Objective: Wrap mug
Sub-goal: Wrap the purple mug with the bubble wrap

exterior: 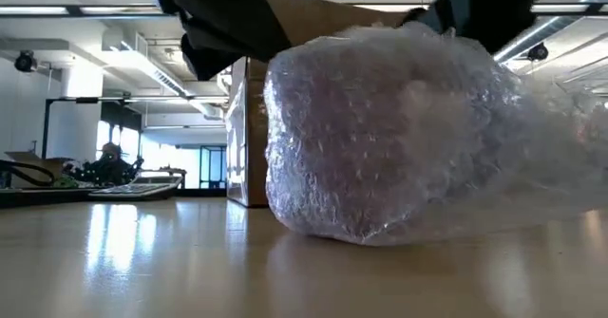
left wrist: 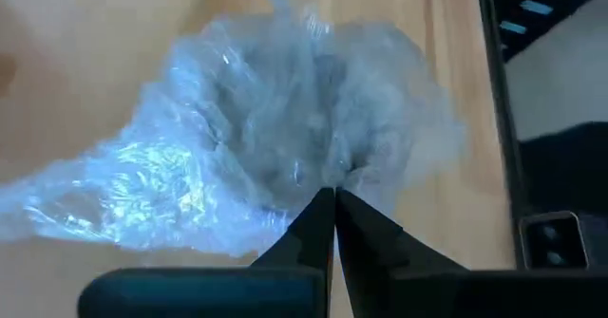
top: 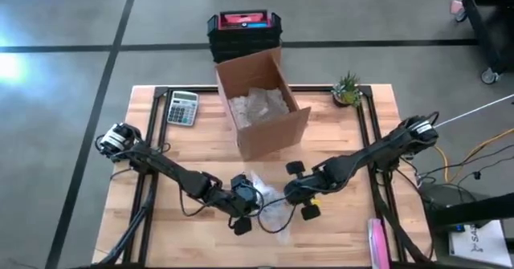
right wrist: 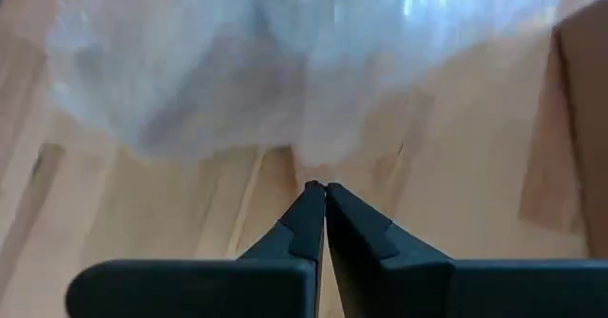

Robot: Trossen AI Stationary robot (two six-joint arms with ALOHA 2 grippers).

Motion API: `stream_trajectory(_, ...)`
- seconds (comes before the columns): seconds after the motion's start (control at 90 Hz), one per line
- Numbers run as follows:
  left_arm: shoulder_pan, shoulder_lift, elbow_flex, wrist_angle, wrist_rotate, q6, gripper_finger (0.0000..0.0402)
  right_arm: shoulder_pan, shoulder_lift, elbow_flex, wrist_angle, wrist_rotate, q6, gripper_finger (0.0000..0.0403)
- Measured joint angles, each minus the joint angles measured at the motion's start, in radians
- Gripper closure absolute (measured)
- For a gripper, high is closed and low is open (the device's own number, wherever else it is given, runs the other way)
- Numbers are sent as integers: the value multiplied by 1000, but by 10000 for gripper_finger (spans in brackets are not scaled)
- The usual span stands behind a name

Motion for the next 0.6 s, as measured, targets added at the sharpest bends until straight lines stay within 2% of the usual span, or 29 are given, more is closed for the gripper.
stream_trajectory(0.178, -2, 17, 1, 39, 6, 7, 402, 2, -11, -99, 199, -2, -3, 403)
stream_trajectory(0.389, 0, 24, -2, 138, -31, 29, 402, -11, -5, -104, 298, 1, -87, 403)
stream_trajectory(0.6, 0, 17, 6, 126, -37, 52, 402, -24, 1, -100, 318, 2, -162, 403)
